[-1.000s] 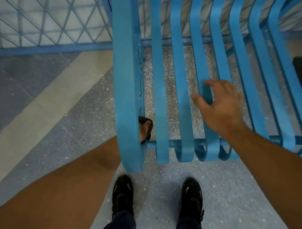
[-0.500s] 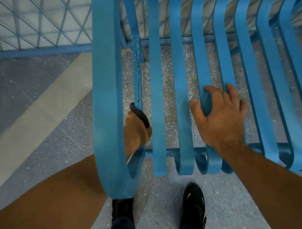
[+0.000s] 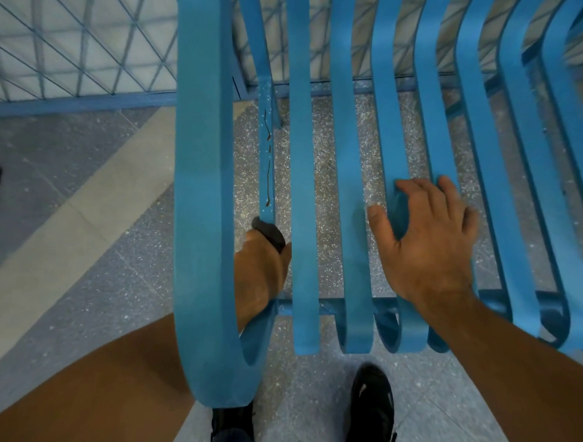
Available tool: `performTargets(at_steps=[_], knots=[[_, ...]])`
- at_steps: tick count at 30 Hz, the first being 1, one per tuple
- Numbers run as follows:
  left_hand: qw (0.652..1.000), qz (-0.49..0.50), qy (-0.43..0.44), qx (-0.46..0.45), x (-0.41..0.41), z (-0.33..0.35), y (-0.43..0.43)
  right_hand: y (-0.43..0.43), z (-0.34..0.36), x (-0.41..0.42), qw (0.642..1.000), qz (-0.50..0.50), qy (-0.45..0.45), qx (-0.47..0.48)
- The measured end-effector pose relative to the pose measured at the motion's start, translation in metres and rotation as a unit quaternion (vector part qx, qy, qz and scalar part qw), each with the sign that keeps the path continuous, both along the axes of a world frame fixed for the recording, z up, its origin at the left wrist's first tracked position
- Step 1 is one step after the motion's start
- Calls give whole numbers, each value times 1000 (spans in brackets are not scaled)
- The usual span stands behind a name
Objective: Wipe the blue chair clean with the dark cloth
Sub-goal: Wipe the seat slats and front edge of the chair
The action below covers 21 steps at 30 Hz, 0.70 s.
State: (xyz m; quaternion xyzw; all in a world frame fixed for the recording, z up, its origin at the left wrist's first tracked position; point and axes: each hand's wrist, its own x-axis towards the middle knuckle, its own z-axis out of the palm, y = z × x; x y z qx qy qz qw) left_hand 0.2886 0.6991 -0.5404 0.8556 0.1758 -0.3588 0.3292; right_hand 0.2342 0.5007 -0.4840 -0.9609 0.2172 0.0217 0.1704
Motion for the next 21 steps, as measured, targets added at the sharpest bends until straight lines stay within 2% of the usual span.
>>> performTargets(at_steps=[2,3,5,9,14,18,21], knots=[[999,-17,10,25,-1,-6,3,0,-1,0,1000,15,12,-7],[1000,-1,12,4,2,0,2,-1,-1,1,1000,23,15,-8],[999,29,-39,-15,11,1,-8,-3,0,6,999,40,17,-7],[980,-61,-183,54,23,-10,-19,-7,0,35,999,49,-7,13],[979,-107,-161,71,12,-16,-14,-9,-8,96,1000,13,-3,23],[985,-42,-152,69,27,-23,-20,-8,-17,115,1000,12,9,-18],[986,-29,-141,86,40,-31,-22,-8,-19,113,999,11,12,-29]])
